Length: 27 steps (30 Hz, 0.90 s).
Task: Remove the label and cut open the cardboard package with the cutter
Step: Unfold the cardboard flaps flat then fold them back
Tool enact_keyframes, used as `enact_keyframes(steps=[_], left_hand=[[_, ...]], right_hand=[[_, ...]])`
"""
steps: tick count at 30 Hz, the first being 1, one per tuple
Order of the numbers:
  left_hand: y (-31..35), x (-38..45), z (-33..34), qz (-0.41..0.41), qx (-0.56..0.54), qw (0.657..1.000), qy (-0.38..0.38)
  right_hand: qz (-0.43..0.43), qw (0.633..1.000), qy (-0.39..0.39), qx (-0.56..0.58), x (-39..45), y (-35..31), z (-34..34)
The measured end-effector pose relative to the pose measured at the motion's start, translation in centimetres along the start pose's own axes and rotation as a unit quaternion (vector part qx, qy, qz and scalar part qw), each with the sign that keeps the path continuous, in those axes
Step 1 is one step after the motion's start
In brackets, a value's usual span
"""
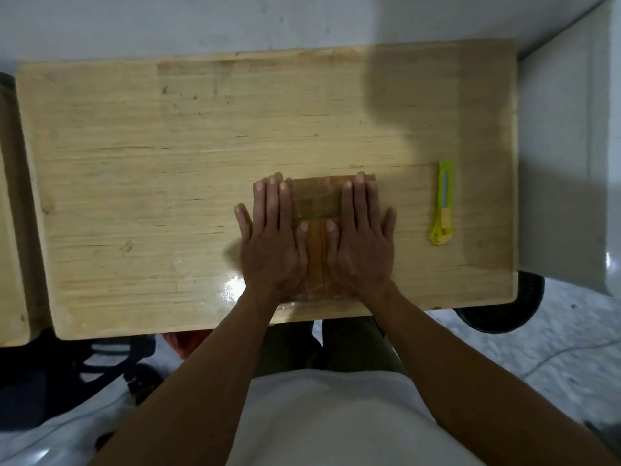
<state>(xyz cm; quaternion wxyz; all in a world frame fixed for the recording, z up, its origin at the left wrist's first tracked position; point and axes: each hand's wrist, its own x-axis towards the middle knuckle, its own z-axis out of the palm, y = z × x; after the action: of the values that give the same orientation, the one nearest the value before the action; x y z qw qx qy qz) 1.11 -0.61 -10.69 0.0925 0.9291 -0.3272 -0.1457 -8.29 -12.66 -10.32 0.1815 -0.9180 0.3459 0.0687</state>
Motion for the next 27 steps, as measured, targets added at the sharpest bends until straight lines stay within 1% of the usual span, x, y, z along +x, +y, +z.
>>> enact_keyframes(steps=[4,7,10,12,13,15,17,20,24,26,27], left_hand=[[-0.2,0.1,0.6,0.002,0.031,0.999,0.011],[-0.3,0.0,0.7,0.001,0.021,1.0,0.009],[-0.2,0.0,0.5,-0.006,0.006,1.0,-0.002],[0.1,-0.3,0.3,-0.031,0.003,0.999,0.003],[0.2,-0.7,0.2,-0.058,-0.005,0.998,0.007],[0.4,-1.7,0.1,-0.104,-0.026,0.994,0.01],[0.3,-2.6,0.1,-0.11,-0.041,0.993,0.003],[0.2,-3.1,0.1,-0.099,-0.078,0.992,0.0],[-0.2,-3.1,-0.3,-0.071,-0.139,0.986,0.05],[-0.4,-3.1,-0.8,-0.067,-0.204,0.974,0.07],[-0.3,-3.0,-1.6,-0.082,-0.255,0.962,0.058]], right_hand=[[0.003,1.0,-0.004,-0.009,0.3,0.1,0.5],[0.005,1.0,-0.013,-0.018,0.0,0.1,0.5],[0.006,1.0,-0.001,-0.009,0.3,-0.2,0.1],[0.005,1.0,0.002,-0.012,0.2,-0.1,-0.2],[0.016,1.0,0.004,-0.009,0.0,0.0,-0.3],[0.07,0.997,0.014,0.017,-1.0,0.2,-0.2],[0.103,0.994,0.02,0.034,-2.0,0.3,0.1],[0.085,0.994,0.021,0.059,-2.5,0.5,0.3],[0.075,0.99,0.045,0.115,-2.3,0.6,0.2],[0.067,0.984,0.066,0.152,-2.3,0.7,0.1],[0.056,0.979,0.08,0.177,-2.3,0.8,0.0]])
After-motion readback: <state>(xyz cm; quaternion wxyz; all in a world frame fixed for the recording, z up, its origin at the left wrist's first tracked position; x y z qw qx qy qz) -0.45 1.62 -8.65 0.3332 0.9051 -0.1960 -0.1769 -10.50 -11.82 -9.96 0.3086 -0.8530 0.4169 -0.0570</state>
